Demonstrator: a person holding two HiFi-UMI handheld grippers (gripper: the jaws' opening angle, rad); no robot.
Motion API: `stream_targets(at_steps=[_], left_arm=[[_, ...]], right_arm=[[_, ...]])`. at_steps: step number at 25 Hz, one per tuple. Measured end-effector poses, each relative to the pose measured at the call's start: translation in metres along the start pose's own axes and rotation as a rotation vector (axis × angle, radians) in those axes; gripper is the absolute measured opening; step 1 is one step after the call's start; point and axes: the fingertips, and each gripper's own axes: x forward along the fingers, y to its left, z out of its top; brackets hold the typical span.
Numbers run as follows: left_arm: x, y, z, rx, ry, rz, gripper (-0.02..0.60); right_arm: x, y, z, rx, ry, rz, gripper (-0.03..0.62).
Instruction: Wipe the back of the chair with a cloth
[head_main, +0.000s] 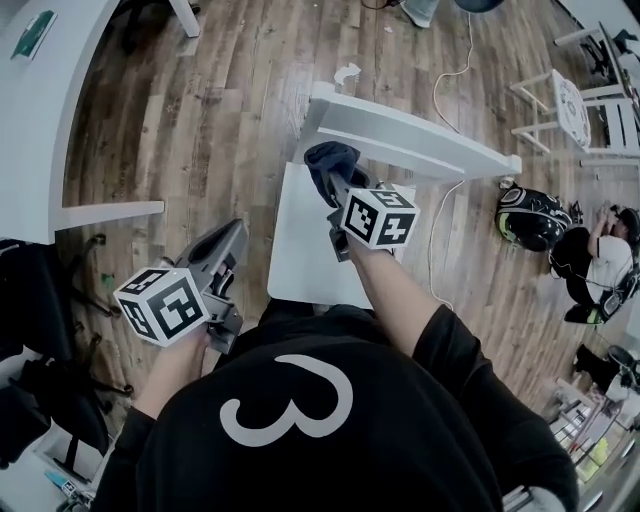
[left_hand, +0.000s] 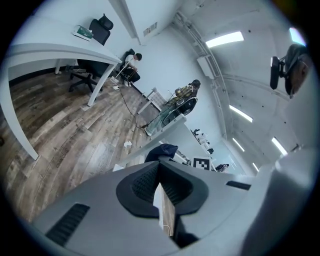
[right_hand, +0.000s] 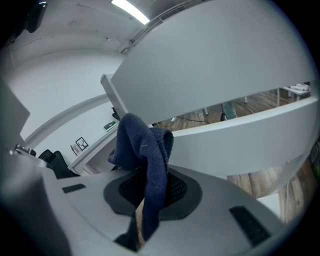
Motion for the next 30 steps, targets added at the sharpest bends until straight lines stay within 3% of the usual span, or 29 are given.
stream_targets(at_steps=[11, 18, 24, 30], left_arm=[[-0.017, 0.026, 0.000, 0.006, 0.006, 0.049, 0.014], [-0.007, 0.024, -0.002, 0.033, 0.041, 0.029, 0.012], [0.006, 0.014, -0.001, 0.064, 0.076, 0.004, 0.012], [0.026, 0.011, -0.007, 0.079, 0.121, -0.010, 0.014]], right_arm=[[0.035, -0.008, 0.002, 0.038, -0.031, -0.061, 0.051], [0.039, -0.006, 0.000, 0.036, -0.046, -0.113, 0.051], [0.037, -0.011, 0.001, 0.025, -0.035, -0.109, 0.051], [0.019, -0.035, 0.000, 0.043, -0.054, -0.145, 0.051]])
